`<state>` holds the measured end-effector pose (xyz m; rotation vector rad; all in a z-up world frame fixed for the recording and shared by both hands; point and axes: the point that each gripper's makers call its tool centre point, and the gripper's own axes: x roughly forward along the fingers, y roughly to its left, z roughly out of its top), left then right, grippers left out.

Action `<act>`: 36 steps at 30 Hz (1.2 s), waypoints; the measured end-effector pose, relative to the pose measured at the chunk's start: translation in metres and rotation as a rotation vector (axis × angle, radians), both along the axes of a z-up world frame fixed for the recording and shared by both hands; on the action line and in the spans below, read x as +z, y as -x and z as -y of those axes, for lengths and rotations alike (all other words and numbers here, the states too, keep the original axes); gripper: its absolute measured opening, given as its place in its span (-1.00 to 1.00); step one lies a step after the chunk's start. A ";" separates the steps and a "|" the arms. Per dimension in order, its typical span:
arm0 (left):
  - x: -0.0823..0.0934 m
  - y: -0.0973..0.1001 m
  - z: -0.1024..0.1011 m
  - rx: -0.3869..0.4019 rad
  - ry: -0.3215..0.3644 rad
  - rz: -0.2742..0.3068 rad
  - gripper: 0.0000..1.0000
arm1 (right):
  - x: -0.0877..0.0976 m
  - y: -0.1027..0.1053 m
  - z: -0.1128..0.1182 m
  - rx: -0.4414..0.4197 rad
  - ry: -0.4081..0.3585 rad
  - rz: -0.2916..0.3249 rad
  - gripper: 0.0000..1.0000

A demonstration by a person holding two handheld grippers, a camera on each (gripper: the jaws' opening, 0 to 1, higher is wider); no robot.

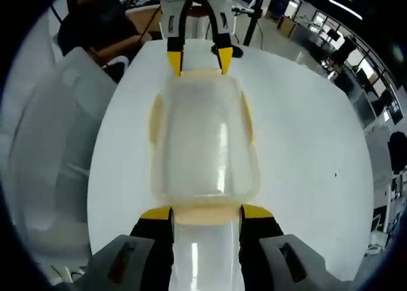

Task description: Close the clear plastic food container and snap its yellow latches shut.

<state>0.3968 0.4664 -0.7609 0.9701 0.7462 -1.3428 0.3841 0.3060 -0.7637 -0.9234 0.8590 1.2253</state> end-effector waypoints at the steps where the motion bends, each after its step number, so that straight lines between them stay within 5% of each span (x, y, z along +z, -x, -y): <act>1: 0.000 0.000 0.003 -0.003 -0.003 0.002 -0.24 | 0.001 0.001 0.002 0.001 0.000 0.000 -0.24; 36: 0.002 0.014 0.080 -0.047 0.011 -0.003 -0.24 | -0.003 0.021 0.079 -0.038 -0.022 -0.002 -0.23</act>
